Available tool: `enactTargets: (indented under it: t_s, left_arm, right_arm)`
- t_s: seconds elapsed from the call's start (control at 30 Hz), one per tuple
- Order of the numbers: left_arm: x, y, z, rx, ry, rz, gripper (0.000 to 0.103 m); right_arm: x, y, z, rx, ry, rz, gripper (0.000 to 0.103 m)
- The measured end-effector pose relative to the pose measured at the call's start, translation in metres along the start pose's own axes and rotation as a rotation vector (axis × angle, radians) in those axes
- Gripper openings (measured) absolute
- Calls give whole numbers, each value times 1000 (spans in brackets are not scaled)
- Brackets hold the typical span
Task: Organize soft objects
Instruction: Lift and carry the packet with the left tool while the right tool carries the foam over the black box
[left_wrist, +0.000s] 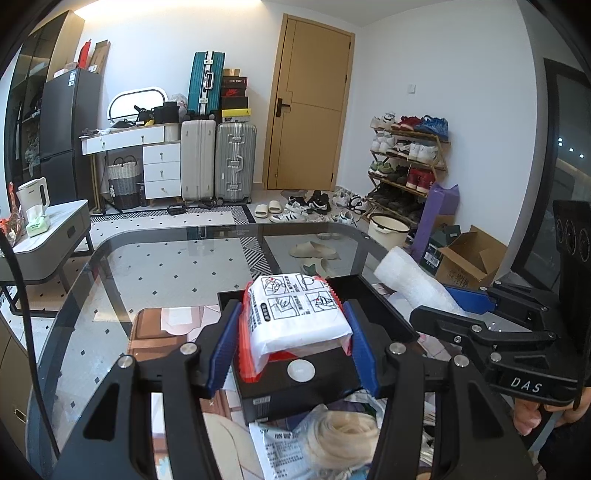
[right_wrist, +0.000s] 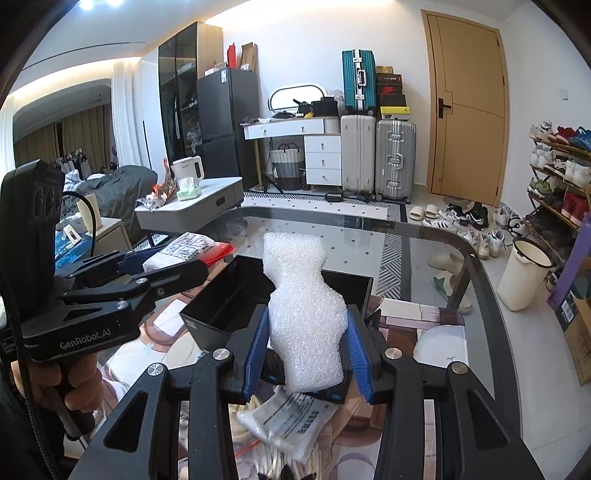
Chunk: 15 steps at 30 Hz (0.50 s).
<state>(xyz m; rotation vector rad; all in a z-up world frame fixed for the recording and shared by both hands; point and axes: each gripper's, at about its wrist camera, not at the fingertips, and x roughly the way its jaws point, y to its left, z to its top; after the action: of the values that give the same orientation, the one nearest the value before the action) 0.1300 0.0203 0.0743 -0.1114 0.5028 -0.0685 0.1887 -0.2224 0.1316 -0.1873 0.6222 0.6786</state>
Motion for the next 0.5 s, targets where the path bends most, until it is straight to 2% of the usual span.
enactTargets:
  t_s: [0.2,0.5]
  left_arm:
    - [25,-7,-1,2,44,10,55]
    - [47,-7,-2,-12,85,12,55]
  right_arm:
    - [31,-8,0,10,54,-9,41]
    - [56,-13,3,-8,84,-13,41]
